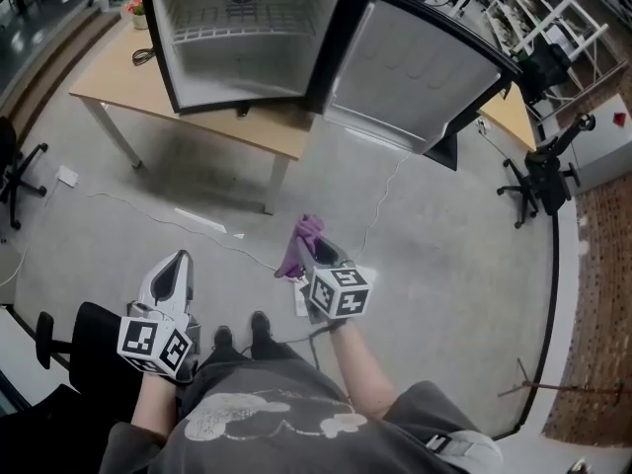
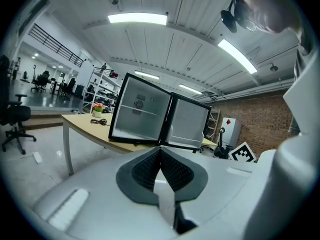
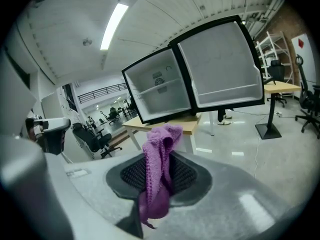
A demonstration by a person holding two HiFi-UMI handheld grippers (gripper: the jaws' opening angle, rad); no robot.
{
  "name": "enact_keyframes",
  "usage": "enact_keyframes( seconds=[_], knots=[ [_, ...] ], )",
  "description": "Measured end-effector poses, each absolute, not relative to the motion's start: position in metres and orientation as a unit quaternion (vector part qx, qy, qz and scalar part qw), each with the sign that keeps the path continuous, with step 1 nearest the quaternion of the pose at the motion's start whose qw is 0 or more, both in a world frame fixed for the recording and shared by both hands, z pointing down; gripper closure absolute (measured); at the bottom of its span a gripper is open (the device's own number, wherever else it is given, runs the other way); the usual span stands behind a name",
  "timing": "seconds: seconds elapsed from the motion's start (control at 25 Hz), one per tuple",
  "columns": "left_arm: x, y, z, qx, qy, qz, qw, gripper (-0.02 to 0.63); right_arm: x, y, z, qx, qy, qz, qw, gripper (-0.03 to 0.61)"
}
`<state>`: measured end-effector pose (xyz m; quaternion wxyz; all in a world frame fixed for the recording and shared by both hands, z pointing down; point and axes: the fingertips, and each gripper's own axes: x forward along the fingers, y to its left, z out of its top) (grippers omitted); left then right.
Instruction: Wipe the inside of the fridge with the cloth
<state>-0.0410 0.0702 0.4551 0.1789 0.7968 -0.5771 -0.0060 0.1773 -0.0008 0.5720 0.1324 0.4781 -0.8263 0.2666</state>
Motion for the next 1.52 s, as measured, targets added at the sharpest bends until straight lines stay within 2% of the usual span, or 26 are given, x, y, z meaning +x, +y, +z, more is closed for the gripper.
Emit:
enact_keyframes(
  seconds=[0.68, 1.24, 1.52],
  knots=[
    [-0.083, 0.168, 0.448, 0.817, -0.552, -0.035, 0.163, 0.595, 0.114, 0.106, 0.525, 0.490, -0.837, 0.224, 0.094, 0.491],
    [-0.103, 0.245, 0.457, 0.823, -0.537, -0.045, 0.180, 0.595, 0.103, 0.188, 0.524, 0.502, -0.829, 0.212, 0.128, 0.492],
    [-0.099, 0.259, 0.460, 0.823, -0.536, -0.048, 0.181, 0.595, 0.099, 0.199, 0.522, 0.494, -0.834, 0.213, 0.121, 0.492]
  ],
)
